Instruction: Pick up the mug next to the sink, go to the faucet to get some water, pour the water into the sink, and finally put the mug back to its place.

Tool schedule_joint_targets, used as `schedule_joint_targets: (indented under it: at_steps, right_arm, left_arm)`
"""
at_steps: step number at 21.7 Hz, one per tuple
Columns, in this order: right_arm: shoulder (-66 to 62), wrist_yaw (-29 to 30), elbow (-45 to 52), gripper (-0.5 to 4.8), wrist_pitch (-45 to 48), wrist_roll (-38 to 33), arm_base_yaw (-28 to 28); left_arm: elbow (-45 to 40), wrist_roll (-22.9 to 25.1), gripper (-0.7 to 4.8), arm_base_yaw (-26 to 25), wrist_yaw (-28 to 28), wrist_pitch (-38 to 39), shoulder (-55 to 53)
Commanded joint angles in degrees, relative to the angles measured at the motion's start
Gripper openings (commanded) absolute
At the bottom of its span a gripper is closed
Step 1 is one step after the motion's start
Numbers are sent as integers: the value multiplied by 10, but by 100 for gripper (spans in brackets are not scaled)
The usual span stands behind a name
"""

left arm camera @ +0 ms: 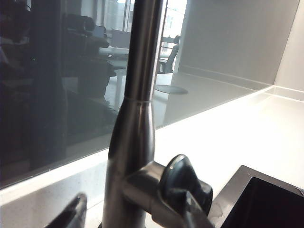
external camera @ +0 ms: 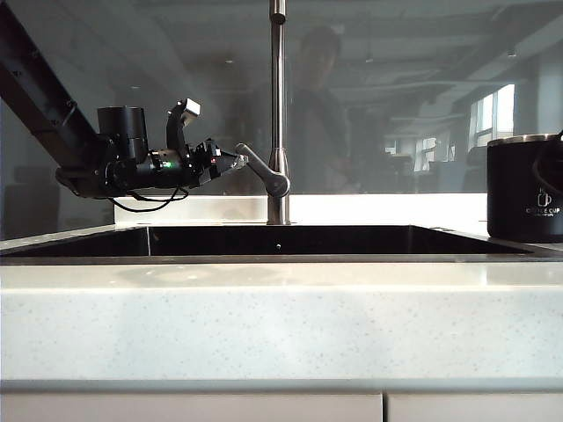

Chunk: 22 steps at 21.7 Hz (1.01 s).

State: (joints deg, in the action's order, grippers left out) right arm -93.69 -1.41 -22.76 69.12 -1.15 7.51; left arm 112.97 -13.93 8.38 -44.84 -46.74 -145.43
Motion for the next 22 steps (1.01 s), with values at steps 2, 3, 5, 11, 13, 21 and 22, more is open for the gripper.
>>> schedule_joint_targets:
  at_steps: [2, 3, 5, 11, 13, 21, 22]
  right_arm:
    - [9, -2, 17, 122, 29, -1, 0]
    - [10, -2, 24, 122, 36, -1, 0]
    - [17, -2, 48, 122, 68, -1, 0]
    - [57, -6, 114, 123, 109, -3, -1]
    - [78, -6, 137, 123, 111, -14, -1]
    - [236, 127, 228, 43, 79, -142, -4]
    - [241, 155, 228, 44, 78, -141, -4]
  left_arm:
    - [3, 0, 255, 0, 2, -4, 3]
    - [3, 0, 255, 0, 2, -4, 3]
    - [3, 0, 255, 0, 2, -4, 3]
    - [3, 0, 255, 0, 2, -4, 3]
    - [3, 0, 255, 0, 2, -4, 3]
    - [3, 0, 255, 0, 0, -5, 3]
    - [3, 0, 255, 0, 0, -5, 3]
